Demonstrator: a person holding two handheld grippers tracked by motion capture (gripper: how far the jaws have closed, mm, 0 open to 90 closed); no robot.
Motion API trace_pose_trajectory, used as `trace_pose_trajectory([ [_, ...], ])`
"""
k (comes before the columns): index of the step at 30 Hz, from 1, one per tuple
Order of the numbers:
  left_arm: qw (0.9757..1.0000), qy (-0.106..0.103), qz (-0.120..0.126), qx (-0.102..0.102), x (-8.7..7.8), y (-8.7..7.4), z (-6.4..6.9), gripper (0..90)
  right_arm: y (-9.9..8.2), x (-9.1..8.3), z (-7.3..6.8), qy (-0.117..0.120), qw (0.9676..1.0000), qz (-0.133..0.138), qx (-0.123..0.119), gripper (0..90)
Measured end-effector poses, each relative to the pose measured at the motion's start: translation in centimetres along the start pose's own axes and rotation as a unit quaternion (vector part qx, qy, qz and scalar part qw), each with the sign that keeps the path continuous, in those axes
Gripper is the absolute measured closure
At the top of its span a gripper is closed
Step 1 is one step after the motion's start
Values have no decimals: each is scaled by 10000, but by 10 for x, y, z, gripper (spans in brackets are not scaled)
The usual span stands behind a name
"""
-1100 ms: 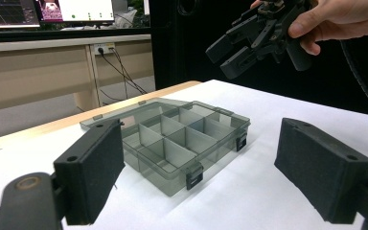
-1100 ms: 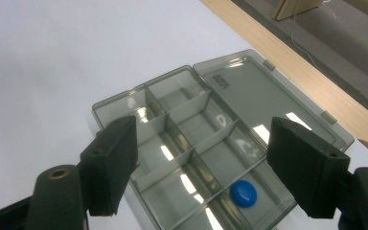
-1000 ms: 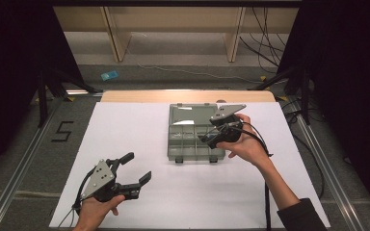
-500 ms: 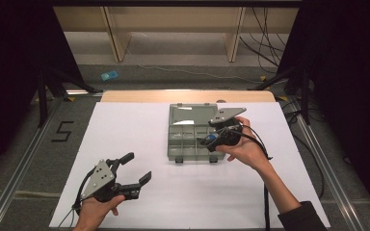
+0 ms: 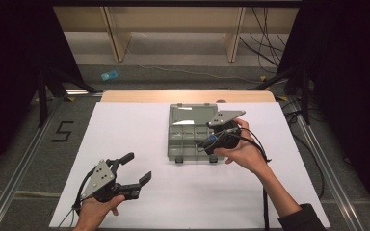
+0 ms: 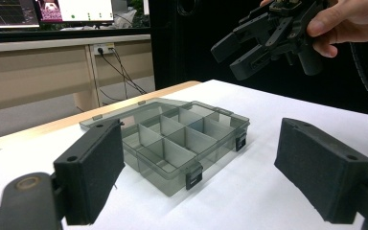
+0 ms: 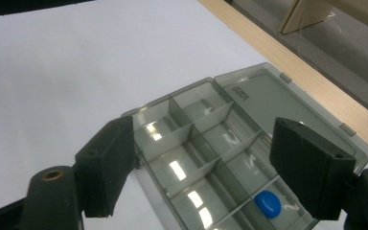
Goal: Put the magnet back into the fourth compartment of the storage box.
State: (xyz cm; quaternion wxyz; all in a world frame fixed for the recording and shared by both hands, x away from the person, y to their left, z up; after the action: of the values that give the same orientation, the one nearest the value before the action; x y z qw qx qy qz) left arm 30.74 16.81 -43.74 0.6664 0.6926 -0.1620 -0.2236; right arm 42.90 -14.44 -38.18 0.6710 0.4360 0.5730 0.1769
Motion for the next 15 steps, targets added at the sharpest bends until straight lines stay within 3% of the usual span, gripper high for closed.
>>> trace_pose_trajectory([
  [15,10000,0,-7,1,0,0,0,164,-7,-4,-11,67,9995,290,129,241],
])
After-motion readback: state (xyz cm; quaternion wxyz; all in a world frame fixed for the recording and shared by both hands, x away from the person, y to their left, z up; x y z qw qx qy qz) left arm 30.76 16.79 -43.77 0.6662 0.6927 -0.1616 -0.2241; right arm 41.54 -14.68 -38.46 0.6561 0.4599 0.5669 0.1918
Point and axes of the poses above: each handheld gripper's, and its own axes: x roughly forward along the jaws, y roughly out of its top, z roughly to its right, the point moved 2 cm from there along x, roughly forward along the jaws, and after that the axes turned 14 degrees about y, right-handed, at the moved point
